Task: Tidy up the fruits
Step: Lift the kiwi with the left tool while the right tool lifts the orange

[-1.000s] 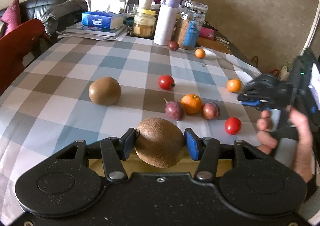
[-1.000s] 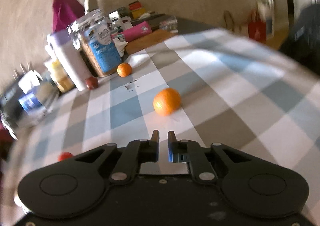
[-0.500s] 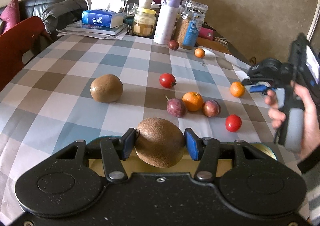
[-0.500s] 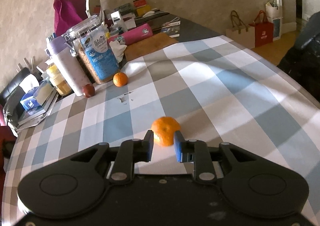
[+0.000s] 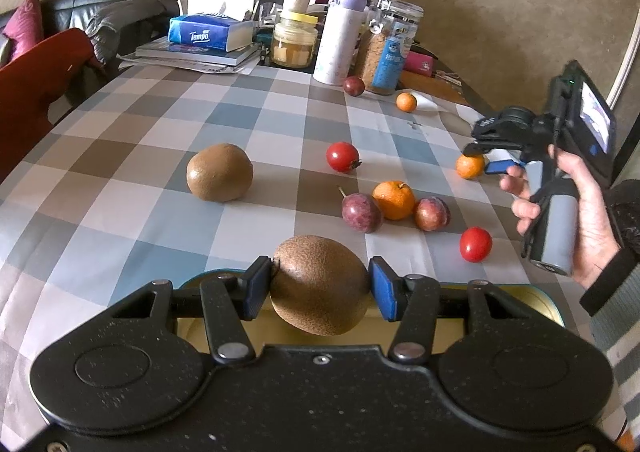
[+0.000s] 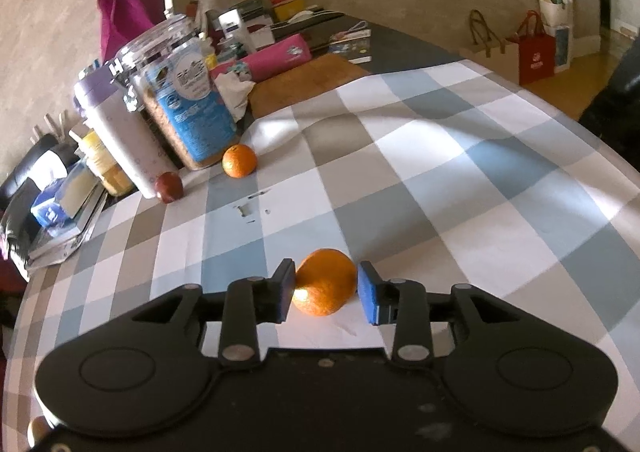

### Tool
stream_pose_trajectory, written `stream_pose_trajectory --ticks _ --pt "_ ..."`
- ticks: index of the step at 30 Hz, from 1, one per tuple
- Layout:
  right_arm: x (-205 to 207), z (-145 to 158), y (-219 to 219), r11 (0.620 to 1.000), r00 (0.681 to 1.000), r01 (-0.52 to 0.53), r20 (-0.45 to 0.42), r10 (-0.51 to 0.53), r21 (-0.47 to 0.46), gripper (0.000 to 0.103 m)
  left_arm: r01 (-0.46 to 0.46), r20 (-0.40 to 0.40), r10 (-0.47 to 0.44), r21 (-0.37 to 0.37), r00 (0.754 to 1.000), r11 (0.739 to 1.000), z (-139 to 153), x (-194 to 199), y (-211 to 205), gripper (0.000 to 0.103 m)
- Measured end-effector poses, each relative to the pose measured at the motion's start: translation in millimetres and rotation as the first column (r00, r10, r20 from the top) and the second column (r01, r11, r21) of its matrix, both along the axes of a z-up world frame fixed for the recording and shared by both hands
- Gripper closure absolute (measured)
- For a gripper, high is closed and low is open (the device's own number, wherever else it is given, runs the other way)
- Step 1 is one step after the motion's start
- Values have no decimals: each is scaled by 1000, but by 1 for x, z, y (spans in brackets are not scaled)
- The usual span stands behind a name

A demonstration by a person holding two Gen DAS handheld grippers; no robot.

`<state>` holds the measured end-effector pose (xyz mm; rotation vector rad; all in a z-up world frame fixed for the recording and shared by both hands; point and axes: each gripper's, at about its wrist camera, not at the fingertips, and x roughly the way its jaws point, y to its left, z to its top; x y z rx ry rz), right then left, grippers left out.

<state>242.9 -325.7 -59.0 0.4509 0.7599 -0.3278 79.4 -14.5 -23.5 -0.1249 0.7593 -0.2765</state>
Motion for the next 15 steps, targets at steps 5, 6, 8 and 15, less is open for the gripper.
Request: stream_pose_trajectory --ticks 5,6,8,15 --pt "14 -3 15 996 999 -33 -8 32 -79 62 7 0 -7 7 1000 1000 1 1 -2 45" --pt "16 -4 18 993 999 -43 -9 42 -110 63 7 -1 -7 8 1000 1000 1 1 -2 45" --pt "19 -4 24 985 998 -61 -9 60 -160 64 7 -1 -7 8 1000 1000 2 2 -2 45" --pt "4 3 27 986 997 -82 -26 79 -148 67 9 -3 -9 17 1000 1000 2 1 -3 45"
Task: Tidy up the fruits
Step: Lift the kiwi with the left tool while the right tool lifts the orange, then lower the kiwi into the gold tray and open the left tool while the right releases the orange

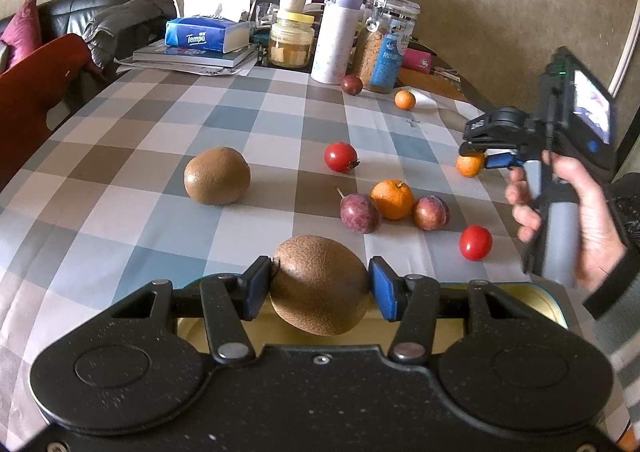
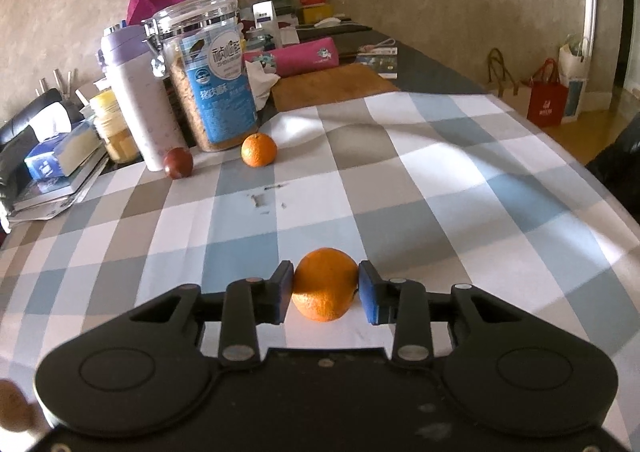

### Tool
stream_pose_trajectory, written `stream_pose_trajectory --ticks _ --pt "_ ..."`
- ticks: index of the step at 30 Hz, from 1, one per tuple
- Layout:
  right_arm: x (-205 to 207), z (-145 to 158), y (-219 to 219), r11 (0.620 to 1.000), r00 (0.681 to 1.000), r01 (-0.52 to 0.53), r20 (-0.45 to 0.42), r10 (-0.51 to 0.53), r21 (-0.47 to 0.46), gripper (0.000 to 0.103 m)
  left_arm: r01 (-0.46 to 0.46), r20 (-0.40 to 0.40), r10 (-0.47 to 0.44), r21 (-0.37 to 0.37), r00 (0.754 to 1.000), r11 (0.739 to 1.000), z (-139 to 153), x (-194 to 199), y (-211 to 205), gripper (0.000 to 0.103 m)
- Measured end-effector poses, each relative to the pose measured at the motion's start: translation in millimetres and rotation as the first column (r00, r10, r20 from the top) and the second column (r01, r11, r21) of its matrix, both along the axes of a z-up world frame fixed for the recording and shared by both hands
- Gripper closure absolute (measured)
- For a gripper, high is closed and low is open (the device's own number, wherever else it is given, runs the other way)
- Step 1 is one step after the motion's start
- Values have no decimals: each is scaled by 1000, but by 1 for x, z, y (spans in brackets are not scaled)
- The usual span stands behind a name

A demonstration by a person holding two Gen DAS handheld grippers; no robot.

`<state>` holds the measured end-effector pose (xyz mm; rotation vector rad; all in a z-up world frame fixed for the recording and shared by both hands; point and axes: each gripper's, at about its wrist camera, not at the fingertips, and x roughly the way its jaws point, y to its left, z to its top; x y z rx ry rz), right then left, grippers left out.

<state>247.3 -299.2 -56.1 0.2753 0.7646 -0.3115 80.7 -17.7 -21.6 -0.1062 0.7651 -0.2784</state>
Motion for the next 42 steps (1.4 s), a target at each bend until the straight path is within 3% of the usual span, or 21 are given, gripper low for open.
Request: stream_pose_trajectory --ticks 9,17,25,32,42 --pt "-75 42 22 996 992 -85 92 83 22 67 6 -3 -6 7 1000 1000 2 -4 -1 45" --pt "-159 71 54 979 964 -205 170 203 -6 67 18 3 -18 17 1000 1000 6 -14 -5 45" --pt "-225 72 79 965 946 -263 195 260 -9 67 40 4 -40 55 999 998 7 -32 -13 45" --pt "-271 65 88 966 952 -257 170 255 -7 67 55 31 -58 101 998 993 10 -55 -14 45" --pt "-302 54 97 956 951 -292 102 291 -1 67 65 15 -67 92 998 994 17 -78 -1 45"
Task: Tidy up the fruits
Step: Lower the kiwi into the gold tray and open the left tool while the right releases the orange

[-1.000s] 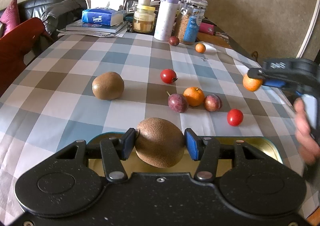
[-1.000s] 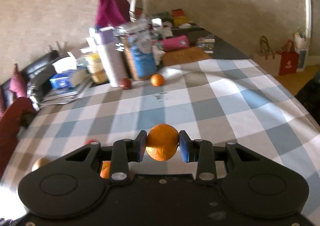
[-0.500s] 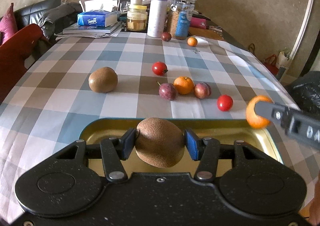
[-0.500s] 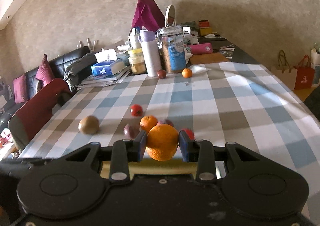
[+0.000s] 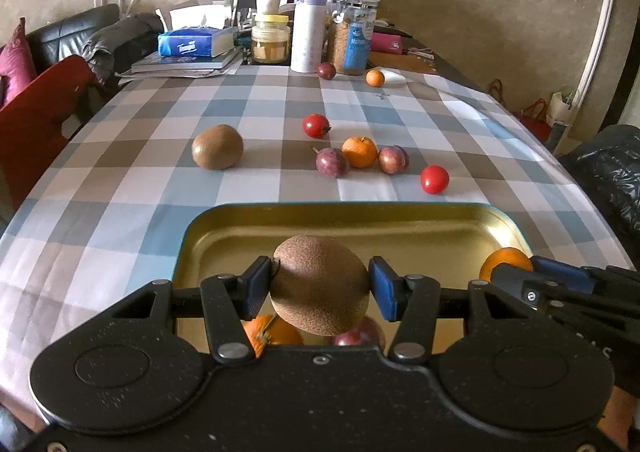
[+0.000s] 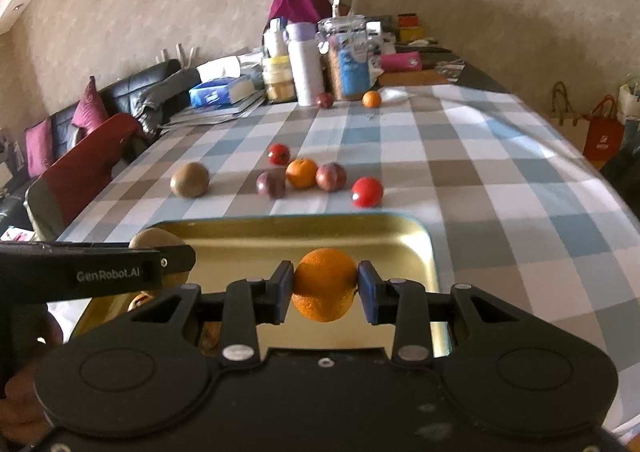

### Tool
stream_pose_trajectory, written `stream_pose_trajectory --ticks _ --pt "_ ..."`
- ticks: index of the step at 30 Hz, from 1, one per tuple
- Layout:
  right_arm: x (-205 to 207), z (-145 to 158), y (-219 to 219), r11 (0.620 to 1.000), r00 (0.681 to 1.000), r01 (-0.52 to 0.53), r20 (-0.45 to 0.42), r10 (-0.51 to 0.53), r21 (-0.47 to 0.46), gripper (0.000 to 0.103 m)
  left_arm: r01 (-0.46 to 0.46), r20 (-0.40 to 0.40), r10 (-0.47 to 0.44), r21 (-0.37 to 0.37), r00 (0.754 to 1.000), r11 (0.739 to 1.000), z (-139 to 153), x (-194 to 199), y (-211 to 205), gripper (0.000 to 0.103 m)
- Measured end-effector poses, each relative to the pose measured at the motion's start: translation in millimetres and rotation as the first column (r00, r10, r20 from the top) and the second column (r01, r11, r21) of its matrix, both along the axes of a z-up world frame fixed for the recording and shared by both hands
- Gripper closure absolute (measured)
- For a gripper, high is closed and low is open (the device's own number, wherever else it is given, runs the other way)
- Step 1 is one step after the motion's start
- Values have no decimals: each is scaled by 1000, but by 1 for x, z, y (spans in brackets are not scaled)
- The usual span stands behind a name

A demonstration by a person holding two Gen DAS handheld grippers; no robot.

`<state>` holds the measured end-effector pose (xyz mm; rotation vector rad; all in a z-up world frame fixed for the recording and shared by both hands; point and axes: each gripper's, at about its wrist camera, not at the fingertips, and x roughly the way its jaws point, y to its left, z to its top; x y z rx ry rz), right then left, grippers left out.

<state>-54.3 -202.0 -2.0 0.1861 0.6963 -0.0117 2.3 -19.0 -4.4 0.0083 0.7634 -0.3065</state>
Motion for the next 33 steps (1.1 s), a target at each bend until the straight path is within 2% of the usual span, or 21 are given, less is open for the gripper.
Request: stream_pose_trajectory --ticks 10,15,18,20,22,26,30,33 --pt "-4 -1 3 999 997 -35 -73 36 10 67 90 -53 -86 78 995 993 6 -21 8 45" --pt "-4 -2 -1 997 986 -59 -152 67 51 67 168 -158 -164 17 974 986 6 -20 13 45" --pt "-6 -2 -3 995 979 -70 -188 83 74 67 183 -221 -187 -37 957 982 2 -19 16 45" --pt "-9 -2 -4 994 976 -74 -198 88 75 67 179 -237 -185 -46 954 983 -1 -18 17 45" --pt "-10 -1 -4 995 977 -76 -196 88 67 66 163 -221 -166 -32 961 986 -3 -19 17 46" --pt "-10 -2 -2 997 979 -69 -187 76 46 67 138 -137 -138 -12 981 990 5 -21 15 45" --pt "-9 3 -1 996 986 -76 -144 81 40 70 114 -104 -113 9 988 993 7 -18 11 45" --pt "-9 7 4 996 991 -83 -105 81 -13 70 84 -67 -81 42 994 996 7 -17 9 44"
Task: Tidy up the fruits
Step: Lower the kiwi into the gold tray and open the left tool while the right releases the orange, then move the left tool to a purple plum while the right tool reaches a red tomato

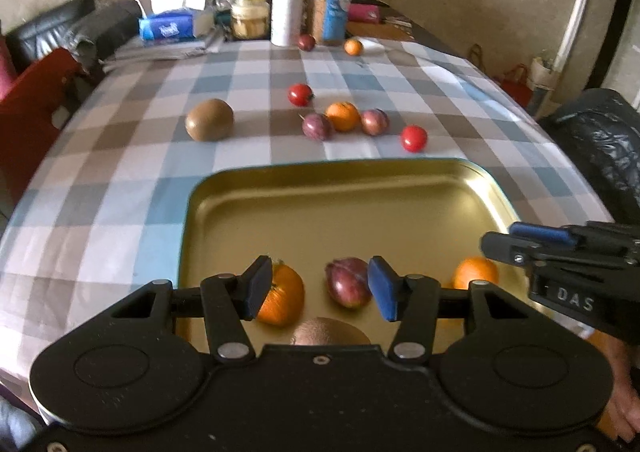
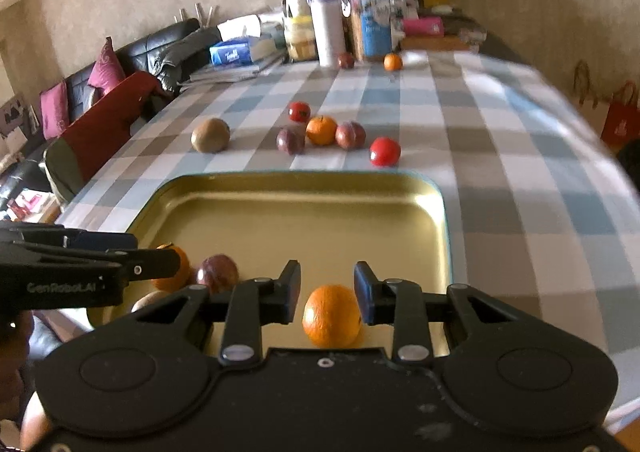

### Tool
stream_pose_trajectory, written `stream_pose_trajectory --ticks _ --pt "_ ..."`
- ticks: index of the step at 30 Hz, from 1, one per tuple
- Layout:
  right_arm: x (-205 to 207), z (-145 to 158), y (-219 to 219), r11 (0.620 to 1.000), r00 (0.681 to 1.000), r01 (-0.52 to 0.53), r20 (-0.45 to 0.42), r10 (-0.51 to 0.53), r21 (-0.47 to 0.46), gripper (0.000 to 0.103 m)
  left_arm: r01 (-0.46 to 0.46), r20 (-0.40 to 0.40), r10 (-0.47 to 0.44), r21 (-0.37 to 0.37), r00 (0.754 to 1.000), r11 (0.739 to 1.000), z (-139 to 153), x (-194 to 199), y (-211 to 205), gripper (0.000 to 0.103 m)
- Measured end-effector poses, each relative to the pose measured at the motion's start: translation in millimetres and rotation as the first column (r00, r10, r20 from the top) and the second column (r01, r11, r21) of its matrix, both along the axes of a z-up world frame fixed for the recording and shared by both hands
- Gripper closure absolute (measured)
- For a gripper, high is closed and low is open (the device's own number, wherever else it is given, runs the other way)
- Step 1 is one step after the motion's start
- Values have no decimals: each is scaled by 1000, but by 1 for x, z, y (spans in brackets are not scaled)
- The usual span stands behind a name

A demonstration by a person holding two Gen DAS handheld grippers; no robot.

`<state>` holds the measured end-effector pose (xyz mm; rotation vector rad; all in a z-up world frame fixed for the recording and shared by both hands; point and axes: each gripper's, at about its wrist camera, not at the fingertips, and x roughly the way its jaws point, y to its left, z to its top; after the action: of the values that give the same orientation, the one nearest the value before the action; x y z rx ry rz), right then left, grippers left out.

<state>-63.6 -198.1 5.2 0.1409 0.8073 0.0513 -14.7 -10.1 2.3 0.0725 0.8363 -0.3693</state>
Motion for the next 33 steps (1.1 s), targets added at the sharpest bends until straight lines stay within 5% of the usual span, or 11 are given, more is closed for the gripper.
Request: stream_pose_trajectory --ticks 5,13,33 --pt "3 1 5 998 999 -8 42 10 -60 70 -53 90 48 60 995 997 1 2 -4 42" --pt "18 -3 1 999 999 37 39 -35 -32 70 -74 180 49 132 982 989 0 11 -16 38" --pt "68 -3 -11 987 984 160 77 -161 19 70 -148 207 143 11 968 989 12 57 -7 34"
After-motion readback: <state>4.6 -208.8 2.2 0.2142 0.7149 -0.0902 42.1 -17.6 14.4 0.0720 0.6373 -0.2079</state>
